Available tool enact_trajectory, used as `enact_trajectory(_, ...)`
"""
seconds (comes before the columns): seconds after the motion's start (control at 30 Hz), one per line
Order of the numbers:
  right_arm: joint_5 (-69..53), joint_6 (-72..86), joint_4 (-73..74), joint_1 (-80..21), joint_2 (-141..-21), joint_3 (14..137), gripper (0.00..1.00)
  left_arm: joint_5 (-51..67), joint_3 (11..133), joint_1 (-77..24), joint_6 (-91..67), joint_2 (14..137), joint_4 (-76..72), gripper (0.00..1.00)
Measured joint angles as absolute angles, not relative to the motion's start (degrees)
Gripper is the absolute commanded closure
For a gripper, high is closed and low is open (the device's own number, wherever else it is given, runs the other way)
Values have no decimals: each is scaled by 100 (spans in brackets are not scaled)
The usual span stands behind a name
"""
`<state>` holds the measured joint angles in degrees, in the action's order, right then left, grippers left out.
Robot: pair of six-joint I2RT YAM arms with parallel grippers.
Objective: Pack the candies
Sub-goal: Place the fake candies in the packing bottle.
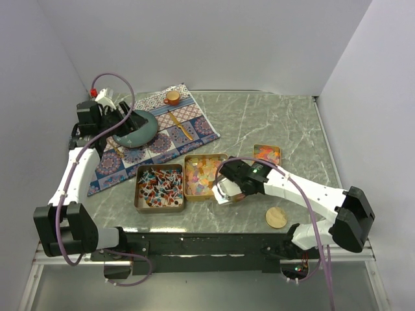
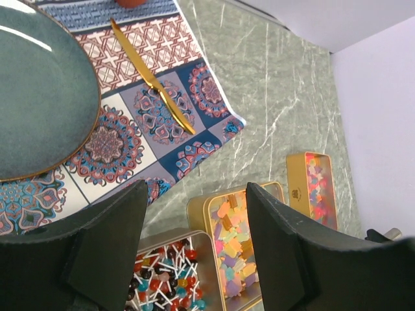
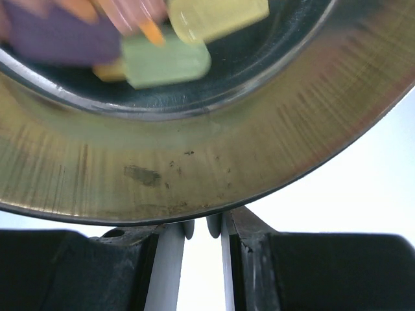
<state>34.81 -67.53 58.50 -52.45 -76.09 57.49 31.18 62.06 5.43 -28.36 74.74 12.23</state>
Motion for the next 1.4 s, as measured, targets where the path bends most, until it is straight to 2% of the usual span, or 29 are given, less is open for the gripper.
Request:
enact_trajectory(0.8, 4259, -6458, 6506, -5988, -7863, 6007, 100, 3162, 5924, 543, -2978, 6871, 954, 32)
enact_trajectory(0.97, 4270, -6289, 6788, -6023, -7863, 6125, 100, 3341, 5907, 526, -3030, 6871, 919, 28)
enact_trajectory(1.1, 4023, -5983, 7050, -5916, -7883, 6700, 100, 3728, 5905, 373, -2961, 6879, 943, 24)
enact_trajectory(1.2, 3588, -5631, 7144, -5616, -8068, 7612, 100, 4320, 5905, 261, -2945, 6941, 969, 24)
enact_trajectory(1.3, 3253, -5393, 7081, -5325, -8296, 8337, 100, 4871, 5905, 154, -2985, 7091, 972, 32)
enact_trajectory(1.33, 3109, -5306, 7052, -5203, -8431, 8637, 100, 5024, 5907, 117, -3020, 7150, 974, 43)
enact_trajectory(1.4, 2884, -5162, 6976, -5072, -8665, 9002, 100, 5240, 5929, 16, -3142, 7266, 969, 54)
